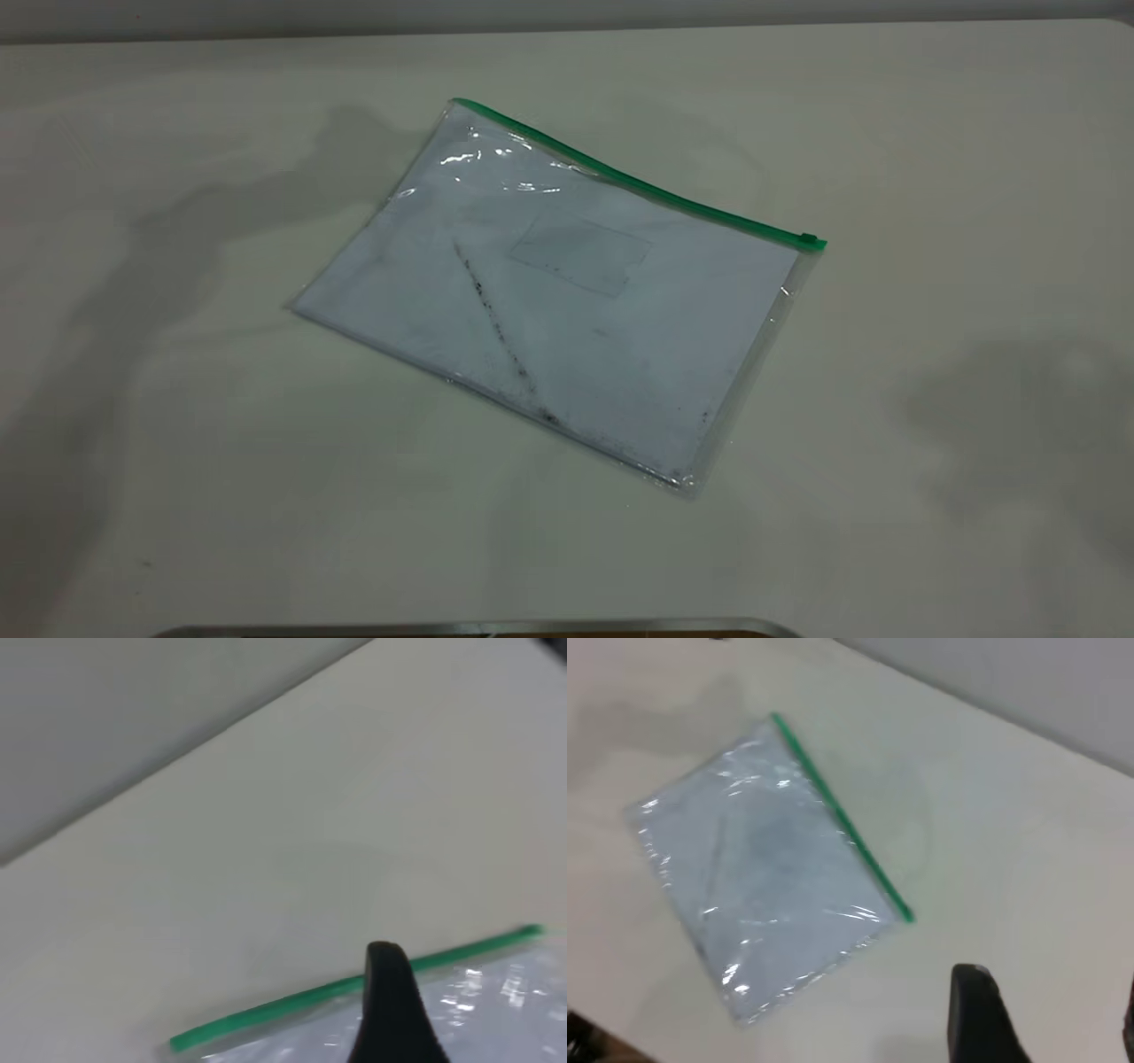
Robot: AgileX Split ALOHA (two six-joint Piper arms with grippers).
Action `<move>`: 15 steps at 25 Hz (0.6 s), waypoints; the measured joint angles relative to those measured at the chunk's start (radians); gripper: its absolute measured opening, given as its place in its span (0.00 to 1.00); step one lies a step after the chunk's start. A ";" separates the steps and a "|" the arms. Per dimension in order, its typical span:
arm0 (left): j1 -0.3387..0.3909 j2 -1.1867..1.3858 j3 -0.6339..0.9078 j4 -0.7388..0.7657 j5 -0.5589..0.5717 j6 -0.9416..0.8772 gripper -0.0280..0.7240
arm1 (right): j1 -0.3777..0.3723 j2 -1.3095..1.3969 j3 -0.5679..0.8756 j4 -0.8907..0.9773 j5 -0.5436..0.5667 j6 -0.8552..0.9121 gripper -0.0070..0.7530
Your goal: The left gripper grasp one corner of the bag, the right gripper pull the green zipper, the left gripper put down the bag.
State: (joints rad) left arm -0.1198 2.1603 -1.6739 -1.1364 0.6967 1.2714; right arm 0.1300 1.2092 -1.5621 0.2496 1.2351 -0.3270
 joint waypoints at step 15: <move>-0.002 -0.609 0.001 0.671 0.471 -0.785 0.72 | 0.000 -0.468 0.817 -0.079 -0.011 0.083 0.50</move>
State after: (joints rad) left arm -0.1218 1.5512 -1.6728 -0.4650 1.1681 0.4861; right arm 0.1300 0.7415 -0.7451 0.1706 1.2244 -0.2444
